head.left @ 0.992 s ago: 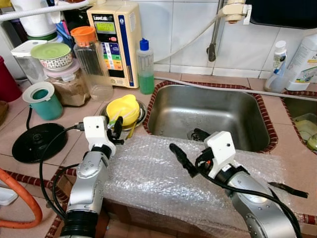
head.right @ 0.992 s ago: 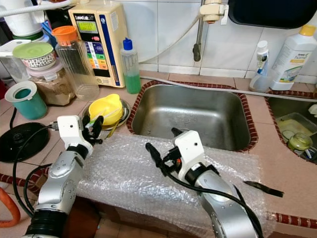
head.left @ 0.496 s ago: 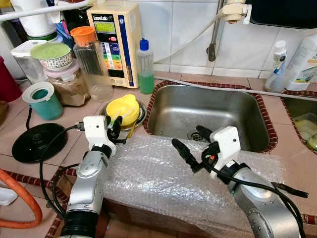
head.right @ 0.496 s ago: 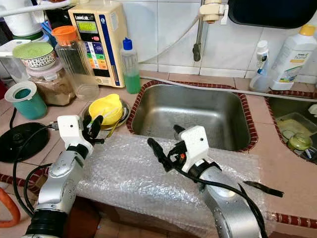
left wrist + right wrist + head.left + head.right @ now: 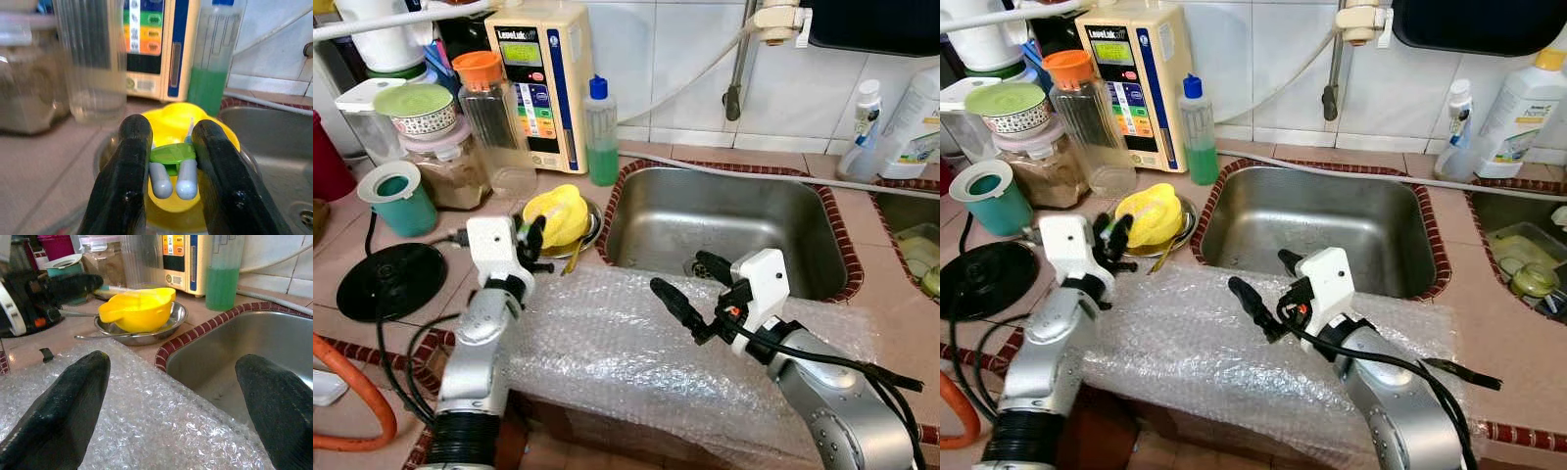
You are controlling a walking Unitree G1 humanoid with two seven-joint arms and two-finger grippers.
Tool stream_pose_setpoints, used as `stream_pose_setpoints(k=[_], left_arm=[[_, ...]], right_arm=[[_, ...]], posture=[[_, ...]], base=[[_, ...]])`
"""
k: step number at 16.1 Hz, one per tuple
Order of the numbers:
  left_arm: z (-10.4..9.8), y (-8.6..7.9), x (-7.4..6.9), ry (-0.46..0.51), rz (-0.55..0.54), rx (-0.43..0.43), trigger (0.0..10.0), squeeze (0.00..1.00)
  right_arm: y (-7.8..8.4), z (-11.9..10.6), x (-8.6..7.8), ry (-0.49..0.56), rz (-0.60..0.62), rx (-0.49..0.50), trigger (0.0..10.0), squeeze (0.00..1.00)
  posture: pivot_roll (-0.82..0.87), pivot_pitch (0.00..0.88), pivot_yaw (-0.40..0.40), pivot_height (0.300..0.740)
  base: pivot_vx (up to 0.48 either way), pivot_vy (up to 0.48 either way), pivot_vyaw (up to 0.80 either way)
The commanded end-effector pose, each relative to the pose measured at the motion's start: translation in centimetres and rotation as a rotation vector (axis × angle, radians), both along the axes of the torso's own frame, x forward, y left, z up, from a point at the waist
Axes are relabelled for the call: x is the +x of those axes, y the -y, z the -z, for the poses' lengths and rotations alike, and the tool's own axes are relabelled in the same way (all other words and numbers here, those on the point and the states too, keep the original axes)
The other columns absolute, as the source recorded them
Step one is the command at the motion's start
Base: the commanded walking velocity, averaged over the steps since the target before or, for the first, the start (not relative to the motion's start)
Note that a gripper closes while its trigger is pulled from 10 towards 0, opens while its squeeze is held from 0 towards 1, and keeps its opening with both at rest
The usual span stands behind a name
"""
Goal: Kitchen organization
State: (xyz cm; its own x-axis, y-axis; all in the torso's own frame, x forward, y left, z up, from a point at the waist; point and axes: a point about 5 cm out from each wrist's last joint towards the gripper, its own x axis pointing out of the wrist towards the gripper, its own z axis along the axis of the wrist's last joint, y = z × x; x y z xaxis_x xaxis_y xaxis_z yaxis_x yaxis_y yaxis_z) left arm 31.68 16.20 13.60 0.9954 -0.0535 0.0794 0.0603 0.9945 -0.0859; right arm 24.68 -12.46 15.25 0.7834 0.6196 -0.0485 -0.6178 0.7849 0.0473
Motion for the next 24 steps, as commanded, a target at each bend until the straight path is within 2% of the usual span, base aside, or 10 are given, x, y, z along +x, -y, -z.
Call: stream_pose_setpoints(k=[1, 4, 6, 7, 10, 12, 14, 19, 22, 24], left_arm=[[-0.9, -0.5, 0.0, 0.023, -0.017, 0.013, 0.0, 0.0], [-2.4, 0.0, -0.1, 0.102, 0.06, 0.069, 0.0, 0.0], [-3.6, 0.5, 0.1, 0.163, 0.119, 0.093, 1.2, 0.0], [-4.1, 0.5, 0.2, 0.18, 0.136, 0.09, 1.0, 0.0], [-4.7, 0.9, 0.3, 0.208, 0.171, 0.076, 0.4, 0.0], [-5.5, 2.7, 0.1, 0.255, 0.274, 0.045, 0.0, 0.0], [-5.5, 4.1, -0.2, 0.264, 0.358, 0.027, 0.0, 0.0], [-4.8, 6.7, -0.5, 0.251, 0.463, 0.021, 0.0, 0.0], [-4.4, 8.4, -0.8, 0.247, 0.55, 0.031, 0.0, 0.0], [-4.2, 9.2, -1.0, 0.249, 0.597, 0.046, 0.0, 0.0]], right_arm=[[0.0, -0.5, 0.1, 0.004, -0.005, 0.015, 10.0, 0.0], [0.2, -0.4, 0.4, -0.036, 0.03, 0.068, 10.0, 0.0], [0.7, -0.5, 1.2, -0.089, 0.119, 0.181, 10.0, 0.0], [1.1, -0.8, 1.7, -0.105, 0.186, 0.268, 10.0, 0.0], [1.5, -1.2, 2.3, -0.133, 0.245, 0.361, 10.0, 0.0], [1.5, -1.3, 2.7, -0.159, 0.263, 0.42, 10.0, 0.0], [1.3, -1.8, 3.1, -0.18, 0.268, 0.505, 10.0, 0.0], [1.4, -2.6, 4.9, -0.183, 0.379, 0.561, 10.0, 0.0], [0.5, -3.1, 5.2, -0.254, 0.288, 0.689, 10.0, 0.0], [0.1, -3.6, 5.5, -0.266, 0.27, 0.725, 10.0, 0.0]], posture=[[-0.01, 0.0, 0.061, 0.74], [-0.01, 0.0, 0.059, 0.74], [-0.01, 0.0, 0.056, 0.74], [-0.01, 0.0, 0.056, 0.74], [-0.01, 0.0, 0.056, 0.74], [-0.01, 0.0, 0.062, 0.74], [-0.01, 0.0, 0.061, 0.74], [-0.02, 0.0, 0.061, 0.74], [-0.02, 0.0, 0.059, 0.74], [-0.02, 0.0, 0.06, 0.74]], base=[[0.0, 0.0, 0.0], [0.0, 0.0, 0.0], [0.0, 0.0, 0.0], [0.0, 0.0, 0.0], [0.0, 0.0, 0.0], [0.0, 0.0, 0.0], [0.0, 0.0, 0.0], [0.0, 0.0, 0.0], [0.0, 0.0, 0.0], [0.0, 0.0, 0.0]])
